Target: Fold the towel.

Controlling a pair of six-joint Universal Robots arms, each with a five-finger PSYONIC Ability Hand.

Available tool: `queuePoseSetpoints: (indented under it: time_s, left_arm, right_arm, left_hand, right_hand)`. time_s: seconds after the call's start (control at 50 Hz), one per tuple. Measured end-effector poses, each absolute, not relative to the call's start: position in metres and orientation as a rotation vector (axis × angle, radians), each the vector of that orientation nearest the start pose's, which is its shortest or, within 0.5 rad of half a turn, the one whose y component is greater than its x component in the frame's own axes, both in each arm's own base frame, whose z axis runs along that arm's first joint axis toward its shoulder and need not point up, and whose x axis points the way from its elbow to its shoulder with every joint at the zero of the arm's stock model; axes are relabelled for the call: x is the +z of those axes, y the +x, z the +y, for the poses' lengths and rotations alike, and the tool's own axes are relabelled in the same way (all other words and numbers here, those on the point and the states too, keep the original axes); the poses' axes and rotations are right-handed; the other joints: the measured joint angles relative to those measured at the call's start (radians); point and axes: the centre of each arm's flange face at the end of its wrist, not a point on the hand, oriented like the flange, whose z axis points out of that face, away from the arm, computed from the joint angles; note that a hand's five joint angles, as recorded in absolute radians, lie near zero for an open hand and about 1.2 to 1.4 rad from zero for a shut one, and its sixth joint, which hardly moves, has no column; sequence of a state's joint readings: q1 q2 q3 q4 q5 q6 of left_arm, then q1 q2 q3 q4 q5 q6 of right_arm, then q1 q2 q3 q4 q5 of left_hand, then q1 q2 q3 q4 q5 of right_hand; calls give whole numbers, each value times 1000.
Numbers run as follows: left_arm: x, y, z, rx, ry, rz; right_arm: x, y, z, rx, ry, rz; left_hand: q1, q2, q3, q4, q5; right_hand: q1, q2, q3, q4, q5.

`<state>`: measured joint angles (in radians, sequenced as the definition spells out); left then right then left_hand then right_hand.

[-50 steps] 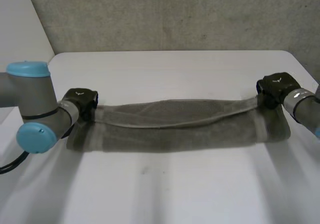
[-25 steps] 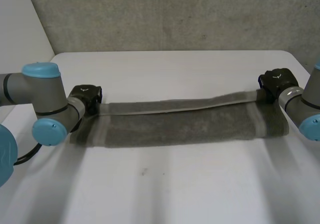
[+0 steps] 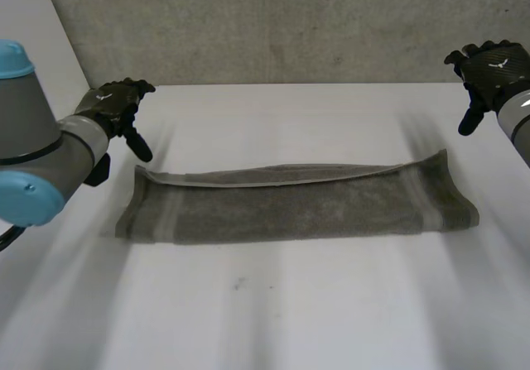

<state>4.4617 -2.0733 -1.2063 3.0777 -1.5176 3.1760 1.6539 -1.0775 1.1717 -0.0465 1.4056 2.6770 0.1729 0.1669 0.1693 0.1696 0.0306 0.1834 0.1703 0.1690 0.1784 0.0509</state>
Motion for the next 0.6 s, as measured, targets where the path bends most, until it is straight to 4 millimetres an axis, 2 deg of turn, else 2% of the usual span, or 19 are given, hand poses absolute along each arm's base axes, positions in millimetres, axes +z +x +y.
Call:
queuePoseSetpoints:
  time_s: [0.08, 0.14, 0.24, 0.32, 0.34, 0.38, 0.4, 0.44, 0.5, 0.6]
  left_arm:
    - [234, -227, -340, -2052, 432, 2567]
    - [227, -223, -322, -1986, 449, 2607]
    - [206, -218, -297, -1825, 521, 2673]
    - [188, -215, -286, -1682, 646, 2678]
    - [180, -215, -284, -1629, 700, 2670]
    - [176, -215, -284, -1598, 733, 2663]
    - [169, -215, -286, -1559, 777, 2653]
    - [166, -215, -288, -1547, 791, 2649]
    - [156, -217, -299, -1516, 832, 2635]
    - [150, -222, -317, -1536, 832, 2618]
  right_arm:
    - [259, 178, -389, -2239, -830, 2255]
    - [256, 174, -375, -2183, -844, 2297]
    - [241, 170, -355, -2031, -914, 2355]
    - [225, 173, -347, -1913, -978, 2357]
    - [216, 175, -346, -1859, -997, 2359]
    - [212, 176, -347, -1830, -1005, 2363]
    - [201, 178, -349, -1772, -1014, 2373]
    - [198, 179, -350, -1755, -1016, 2376]
    - [179, 182, -360, -1658, -1017, 2405]
    - [164, 187, -373, -1610, -1018, 2421]
  left_hand:
    - [0, 0, 0, 0, 0]
    - [2, 4, 3, 2, 0]
    - [54, 61, 55, 54, 7]
    - [144, 150, 147, 147, 110]
    - [231, 234, 232, 232, 198]
    - [251, 255, 253, 253, 216]
    - [265, 272, 269, 269, 232]
    - [270, 275, 273, 273, 236]
    - [275, 281, 278, 279, 241]
    - [273, 279, 276, 276, 240]
  right_hand:
    - [14, 4, 5, -3, 0]
    - [79, 57, 59, 48, 0]
    - [358, 301, 296, 287, 235]
    - [530, 453, 451, 442, 389]
    - [570, 488, 486, 476, 421]
    - [598, 511, 514, 504, 449]
    - [642, 551, 553, 543, 487]
    - [645, 553, 555, 546, 490]
    - [675, 580, 581, 572, 516]
    - [680, 585, 586, 576, 522]
